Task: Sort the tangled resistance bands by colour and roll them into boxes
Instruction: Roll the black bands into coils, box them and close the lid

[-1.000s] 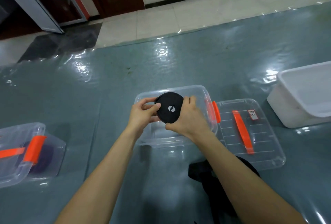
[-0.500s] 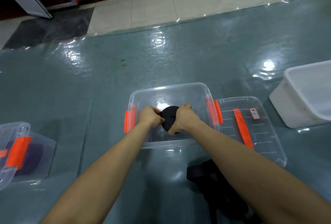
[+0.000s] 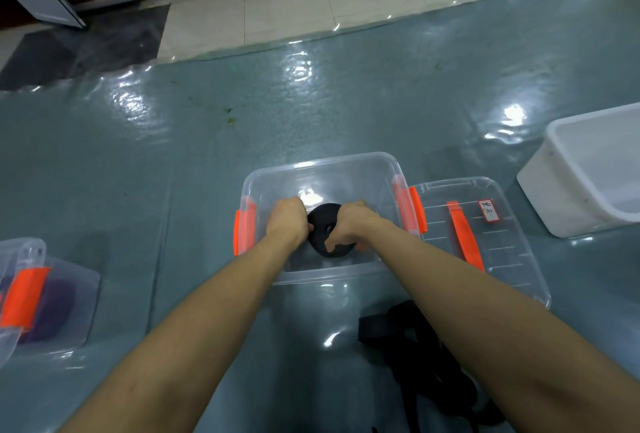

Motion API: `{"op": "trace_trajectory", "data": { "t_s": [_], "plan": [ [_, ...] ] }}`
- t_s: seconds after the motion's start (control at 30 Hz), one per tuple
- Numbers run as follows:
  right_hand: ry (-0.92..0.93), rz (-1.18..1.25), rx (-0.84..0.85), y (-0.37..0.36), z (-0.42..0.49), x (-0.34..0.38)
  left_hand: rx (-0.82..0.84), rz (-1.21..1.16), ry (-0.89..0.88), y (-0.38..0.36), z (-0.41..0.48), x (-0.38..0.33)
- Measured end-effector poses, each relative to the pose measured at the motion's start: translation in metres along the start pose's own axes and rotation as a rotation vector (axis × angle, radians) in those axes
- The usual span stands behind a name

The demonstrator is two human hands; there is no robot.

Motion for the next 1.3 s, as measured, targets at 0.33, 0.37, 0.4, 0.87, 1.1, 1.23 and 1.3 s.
{"op": "trace_trajectory", "data": {
  "t_s": [0.33, 0.37, 0.4, 0.87, 1.1, 1.23, 1.3],
  "plan": [
    [0.006, 0.173, 0.066, -0.002, -0.012, -0.010, 0.025, 0.059, -0.007, -0.001, 0.002, -0.004],
    [0.015, 0.166, 0.067, -0.003, -0.014, -0.007, 0.021, 0.070, -0.001, -0.001, 0.002, -0.005],
    [0.021, 0.151, 0.057, -0.004, -0.014, -0.005, 0.017, 0.083, 0.005, -0.001, 0.003, -0.005],
    [0.278, 0.071, -0.538, 0.023, -0.152, -0.004, -0.055, 0.346, -0.026, 0.020, -0.025, -0.023],
    [0.407, 0.329, -0.933, -0.022, -0.247, -0.064, -0.438, 0.151, -0.256, 0.046, -0.117, -0.039],
    [0.178, 0.333, -0.938, -0.074, -0.249, -0.097, -0.676, 0.104, -0.522, 0.005, -0.198, -0.033],
    [-0.073, 0.306, -0.809, -0.117, -0.238, -0.121, -0.746, 0.164, -0.602, -0.026, -0.228, -0.023]
  ]
}}
Point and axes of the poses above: each hand's wrist, its own z-axis towards the middle knuckle, its own y-axis out of the back of the hand, x = y × z, the point moved 8 cm from there along z, towards the middle knuckle, and after that the axes turned 14 degrees about x, right-handed, at the moved point
